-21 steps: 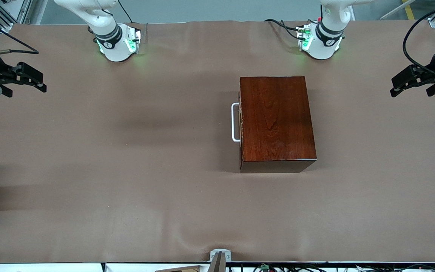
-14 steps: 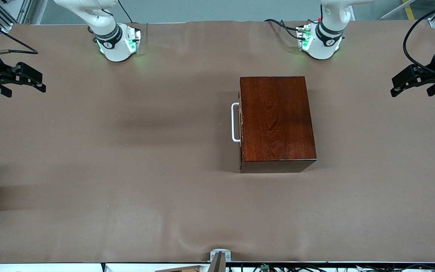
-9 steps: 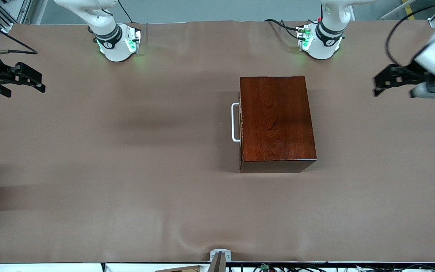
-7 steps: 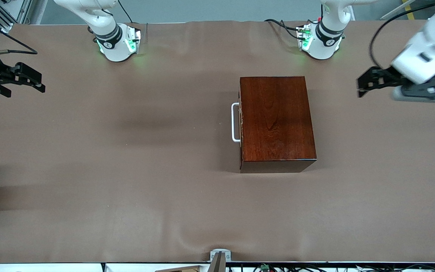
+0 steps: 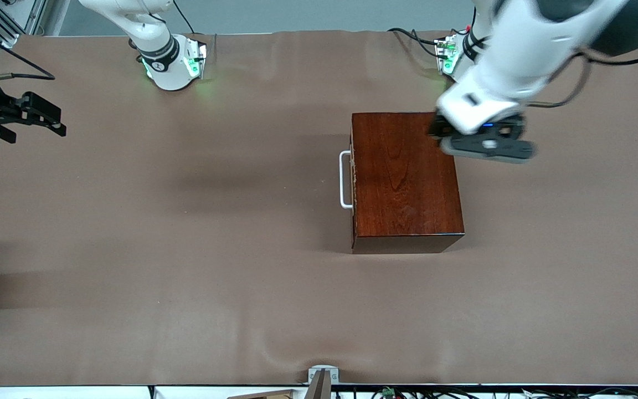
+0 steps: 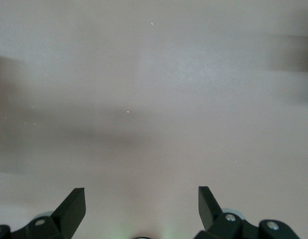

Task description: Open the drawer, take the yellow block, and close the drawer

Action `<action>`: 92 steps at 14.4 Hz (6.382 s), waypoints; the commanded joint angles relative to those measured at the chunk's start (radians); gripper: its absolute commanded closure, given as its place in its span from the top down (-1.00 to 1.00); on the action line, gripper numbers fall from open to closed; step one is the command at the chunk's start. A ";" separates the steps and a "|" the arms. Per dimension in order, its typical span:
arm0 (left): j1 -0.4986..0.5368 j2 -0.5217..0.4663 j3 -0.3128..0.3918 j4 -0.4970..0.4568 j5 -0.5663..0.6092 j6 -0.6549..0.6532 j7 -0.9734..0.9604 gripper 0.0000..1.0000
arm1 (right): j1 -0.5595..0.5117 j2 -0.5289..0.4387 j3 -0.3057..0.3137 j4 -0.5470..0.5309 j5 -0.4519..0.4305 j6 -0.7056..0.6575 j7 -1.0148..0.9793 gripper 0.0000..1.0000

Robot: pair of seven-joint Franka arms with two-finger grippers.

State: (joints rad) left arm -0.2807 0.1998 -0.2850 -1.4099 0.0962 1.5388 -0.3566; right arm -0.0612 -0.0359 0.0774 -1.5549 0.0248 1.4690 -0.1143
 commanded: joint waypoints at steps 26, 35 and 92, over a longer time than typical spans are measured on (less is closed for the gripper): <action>-0.733 0.587 0.368 0.255 0.112 0.153 -0.495 1.00 | -0.002 0.005 0.005 0.010 -0.002 -0.006 -0.004 1.00; -0.743 0.593 0.380 0.246 0.132 0.097 -0.584 1.00 | -0.003 0.005 0.005 0.010 -0.002 -0.009 -0.004 1.00; -0.779 0.638 0.375 0.250 0.050 0.623 -1.068 1.00 | 0.011 0.016 0.007 0.012 0.010 -0.015 0.143 1.00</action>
State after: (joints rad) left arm -1.0564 0.8386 0.0976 -1.1804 0.1816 2.1232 -1.3955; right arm -0.0591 -0.0271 0.0821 -1.5550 0.0261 1.4670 -0.0398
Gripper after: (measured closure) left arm 0.000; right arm 0.000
